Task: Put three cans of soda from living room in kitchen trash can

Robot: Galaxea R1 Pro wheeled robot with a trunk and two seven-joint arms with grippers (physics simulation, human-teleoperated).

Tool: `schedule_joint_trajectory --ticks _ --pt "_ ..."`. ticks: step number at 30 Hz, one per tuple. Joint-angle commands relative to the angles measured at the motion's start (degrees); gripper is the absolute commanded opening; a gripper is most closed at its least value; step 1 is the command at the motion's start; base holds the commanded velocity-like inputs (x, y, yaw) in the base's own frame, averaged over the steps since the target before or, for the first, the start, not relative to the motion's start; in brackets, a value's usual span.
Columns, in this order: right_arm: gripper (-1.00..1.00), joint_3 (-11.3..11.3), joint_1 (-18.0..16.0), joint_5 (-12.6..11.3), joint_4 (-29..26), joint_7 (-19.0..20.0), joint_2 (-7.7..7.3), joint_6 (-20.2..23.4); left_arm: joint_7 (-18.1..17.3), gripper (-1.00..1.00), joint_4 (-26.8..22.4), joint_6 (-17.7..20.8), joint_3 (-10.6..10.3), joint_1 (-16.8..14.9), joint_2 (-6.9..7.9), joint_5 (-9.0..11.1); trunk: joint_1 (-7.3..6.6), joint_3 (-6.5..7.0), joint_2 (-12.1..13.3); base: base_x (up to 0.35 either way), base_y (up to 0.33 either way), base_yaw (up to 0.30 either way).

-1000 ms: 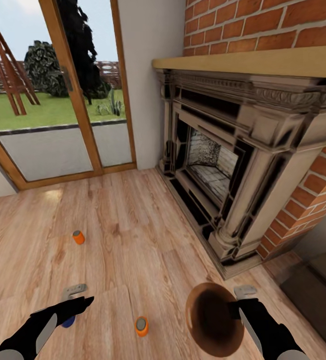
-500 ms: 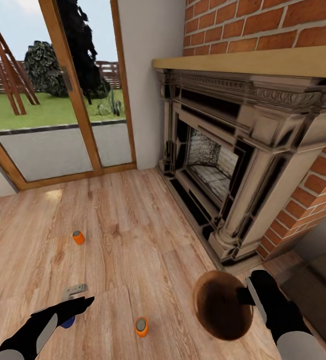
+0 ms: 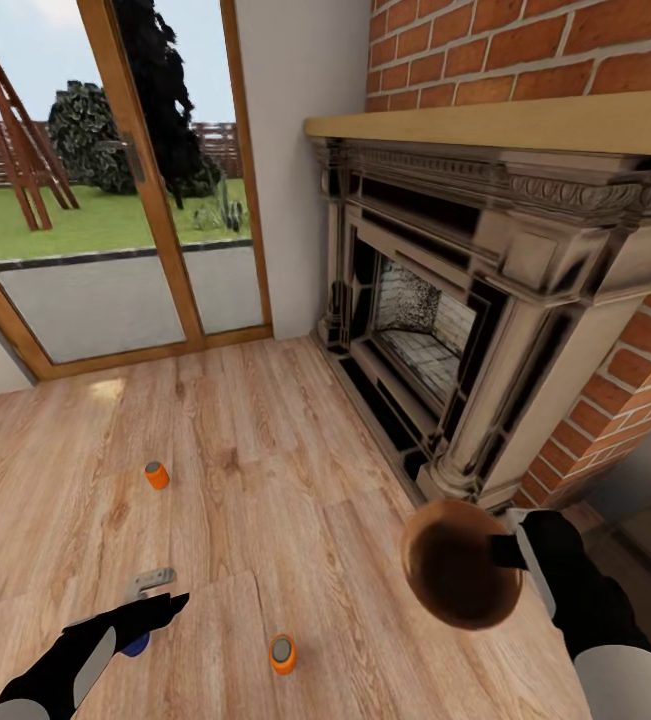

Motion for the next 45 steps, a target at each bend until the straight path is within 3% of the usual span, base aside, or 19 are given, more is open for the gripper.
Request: schedule_joint_trajectory --ticks 1,6,22,24,29,32,45 --pt "-1.0 0.1 0.0 -2.5 0.2 0.6 -0.09 0.0 0.0 1.0 0.0 0.0 0.0 0.0 0.0 0.0 0.0 0.01 0.0 0.0 0.0 0.0" --pt "-1.0 0.1 -0.1 -3.1 1.1 1.8 -0.58 0.0 0.0 1.0 0.0 0.0 0.0 0.0 -0.02 0.0 0.0 0.01 0.0 0.0 0.0 0.0" --pt "-1.0 0.9 -0.1 -2.9 1.3 1.9 0.15 0.0 0.4 1.0 0.0 -0.1 -0.5 0.0 -0.17 -0.2 0.0 0.01 0.0 0.0 -0.002 0.0" --pt "-1.0 0.9 -0.1 -2.9 1.3 1.9 0.18 0.0 1.3 1.0 0.1 -0.1 -2.0 0.0 -0.79 -1.0 0.0 0.01 0.0 0.0 -0.09 0.0" --pt "-1.0 0.9 -0.1 -2.8 1.3 1.9 0.2 0.0 3.3 1.0 2.0 -0.1 -6.3 0.0 -4.17 -3.0 0.0 0.01 0.0 0.0 -0.06 0.0" --pt "-1.0 0.9 -0.1 -2.8 1.3 1.9 0.19 0.0 3.6 1.0 3.0 -0.1 -7.2 0.0 -5.07 -3.4 0.0 0.01 0.0 0.0 -0.018 0.0" --pt "-1.0 1.0 -0.1 -2.8 1.3 1.9 0.19 0.0 7.1 1.0 3.5 0.1 -7.7 0.0 -5.85 -3.2 0.0 0.01 0.0 0.0 -0.003 0.0"
